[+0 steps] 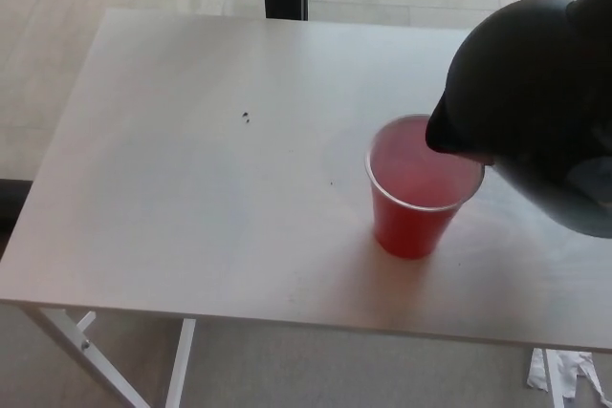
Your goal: The robot uses its right hand to lift up a kettle kept on the middle of the desk by its handle and tilt it into a glass kept next to it to pour out water
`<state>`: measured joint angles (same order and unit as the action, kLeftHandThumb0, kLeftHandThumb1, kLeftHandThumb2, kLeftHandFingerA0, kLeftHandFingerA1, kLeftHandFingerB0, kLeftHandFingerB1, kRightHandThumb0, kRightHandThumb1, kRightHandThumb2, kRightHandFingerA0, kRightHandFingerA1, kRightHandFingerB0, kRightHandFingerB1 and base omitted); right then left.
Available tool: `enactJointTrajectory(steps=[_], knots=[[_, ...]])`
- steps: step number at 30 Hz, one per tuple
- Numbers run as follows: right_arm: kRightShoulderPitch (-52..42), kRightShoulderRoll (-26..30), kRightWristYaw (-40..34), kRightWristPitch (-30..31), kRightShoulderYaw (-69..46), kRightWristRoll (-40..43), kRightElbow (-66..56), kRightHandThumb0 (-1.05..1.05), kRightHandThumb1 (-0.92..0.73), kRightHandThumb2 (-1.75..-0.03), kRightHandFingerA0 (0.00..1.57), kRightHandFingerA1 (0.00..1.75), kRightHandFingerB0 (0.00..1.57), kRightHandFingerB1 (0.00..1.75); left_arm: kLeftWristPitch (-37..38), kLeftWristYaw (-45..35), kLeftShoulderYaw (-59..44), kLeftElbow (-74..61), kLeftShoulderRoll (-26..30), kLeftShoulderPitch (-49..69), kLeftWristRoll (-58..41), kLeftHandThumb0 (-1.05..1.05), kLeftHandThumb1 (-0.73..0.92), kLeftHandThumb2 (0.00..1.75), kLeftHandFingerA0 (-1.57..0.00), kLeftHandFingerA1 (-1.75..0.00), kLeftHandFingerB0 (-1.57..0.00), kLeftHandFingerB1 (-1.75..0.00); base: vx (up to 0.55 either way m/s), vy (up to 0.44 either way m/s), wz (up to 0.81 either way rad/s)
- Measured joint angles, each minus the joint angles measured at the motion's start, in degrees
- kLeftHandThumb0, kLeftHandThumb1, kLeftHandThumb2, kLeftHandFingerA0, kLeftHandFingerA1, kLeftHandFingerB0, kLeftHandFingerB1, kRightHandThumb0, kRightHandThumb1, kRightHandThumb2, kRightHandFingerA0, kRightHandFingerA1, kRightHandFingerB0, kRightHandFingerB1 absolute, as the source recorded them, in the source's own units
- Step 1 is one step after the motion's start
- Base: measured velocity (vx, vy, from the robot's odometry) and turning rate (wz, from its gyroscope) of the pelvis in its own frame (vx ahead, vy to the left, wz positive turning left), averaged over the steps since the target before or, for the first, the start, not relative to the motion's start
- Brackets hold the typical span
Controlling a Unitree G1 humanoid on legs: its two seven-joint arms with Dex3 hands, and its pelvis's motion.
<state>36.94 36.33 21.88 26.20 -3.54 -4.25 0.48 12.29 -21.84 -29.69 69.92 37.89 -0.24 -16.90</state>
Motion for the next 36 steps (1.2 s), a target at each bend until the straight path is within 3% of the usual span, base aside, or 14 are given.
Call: enactJointTrajectory(steps=[1, 2, 6, 7, 9, 12, 18, 19, 25, 26, 31, 36], knots=[[0.09, 0.12, 0.00, -0.23, 0.43, -0.29, -0.12, -0.13, -0.38, -1.37, 0.95, 1.75, 0.82, 1.55, 0.00, 0.00, -0.01, -0.04, 0.01, 0.00, -0.01, -0.77, 0.73, 1.12, -0.50, -0.60, -0.33, -0.53, 0.00, 0.000, 0.00], [0.13, 0.18, 0.00, -0.45, 0.75, -0.56, -0.22, -0.16, -0.45, -1.18, 1.23, 1.40, 1.02, 1.25, -0.01, 0.00, -0.01, -0.06, 0.03, -0.03, -0.01, -0.80, 0.92, 0.69, -0.57, -0.49, -0.39, -0.40, 0.00, 0.000, 0.00], [0.32, 0.59, 0.02, -0.77, 1.86, -1.94, -0.83, -0.14, -0.44, -1.17, 1.21, 1.40, 1.02, 1.26, -0.02, 0.00, -0.01, -0.09, 0.25, -0.30, -0.01, -0.80, 0.92, 0.69, -0.57, -0.48, -0.39, -0.40, 0.00, 0.000, 0.00], [0.33, 0.62, 0.03, -0.80, 1.98, -2.11, -0.89, -0.11, -0.40, -1.32, 0.90, 1.74, 0.82, 1.56, -0.01, 0.00, 0.00, -0.11, 0.28, -0.33, 0.00, -0.79, 0.92, 0.69, -0.57, -0.48, -0.39, -0.39, 0.00, 0.000, 0.00], [0.33, 0.62, 0.08, -0.93, 2.15, -2.47, -1.07, -0.14, -0.35, -1.40, 0.97, 1.74, 0.88, 1.57, -0.02, 0.00, 0.02, -0.11, 0.38, -0.36, 0.01, -0.79, 0.92, 0.70, -0.55, -0.48, -0.39, -0.39, 0.00, 0.000, 0.00], [0.35, 0.65, 0.27, -1.42, 2.53, -2.85, -1.47, -0.18, -0.34, -1.39, 1.01, 1.73, 0.91, 1.50, -0.01, 0.00, 0.14, -0.12, 0.51, -0.36, 0.03, -0.81, 0.92, 0.68, -0.58, -0.48, -0.42, -0.39, 0.00, 0.000, 0.00], [0.74, 0.68, 0.40, -0.91, 3.68, -4.23, -4.75, -0.16, -0.36, -1.36, 0.97, 1.75, 0.86, 1.53, -0.06, 0.01, 0.25, -0.15, 0.56, -0.67, 0.03, -0.80, 0.92, 0.70, -0.57, -0.49, -0.39, -0.40, 0.00, 0.000, 0.00], [0.84, 0.64, 0.40, -0.81, 3.82, -4.37, -5.08, -0.21, -0.41, -1.22, 1.26, 1.43, 1.07, 1.29, -0.07, 0.00, 0.25, -0.15, 0.56, -0.72, 0.02, -0.81, 0.92, 0.69, -0.57, -0.50, -0.39, -0.40, 0.00, 0.000, 0.00], [2.25, 0.53, 0.45, 0.87, 5.44, -5.45, -6.16, -0.20, -0.42, -1.21, 1.25, 1.43, 1.07, 1.30, -0.07, -0.02, 0.26, -0.27, 0.56, -0.69, 0.02, -0.80, 0.92, 0.69, -0.56, -0.49, -0.40, -0.40, 0.00, 0.000, 0.00], [2.45, 0.53, 0.48, 1.27, 5.59, -5.61, -6.23, -0.15, -0.37, -1.35, 0.96, 1.75, 0.86, 1.60, -0.07, -0.03, 0.26, -0.28, 0.56, -0.67, 0.02, -0.81, 0.92, 0.69, -0.55, -0.49, -0.40, -0.40, 0.00, 0.000, 0.00], [3.81, 0.25, 0.59, 3.66, 5.88, -6.36, -6.33, -0.19, -0.35, -1.47, 1.03, 1.75, 0.87, 1.50, -0.07, -0.11, 0.25, -0.45, 0.57, -0.62, 0.00, -0.80, 0.92, 0.71, -0.54, -0.49, -0.37, -0.40, 0.00, 0.000, 0.00], [4.86, 0.27, 0.67, 5.27, 6.66, -7.22, -6.32, -0.19, -0.38, -1.36, 1.01, 1.75, 0.86, 1.48, -0.07, -0.31, 0.25, -0.47, 0.61, -0.57, 0.00, -0.79, 0.92, 0.71, -0.57, -0.49, -0.40, -0.40, 0.00, 0.000, 0.00]])
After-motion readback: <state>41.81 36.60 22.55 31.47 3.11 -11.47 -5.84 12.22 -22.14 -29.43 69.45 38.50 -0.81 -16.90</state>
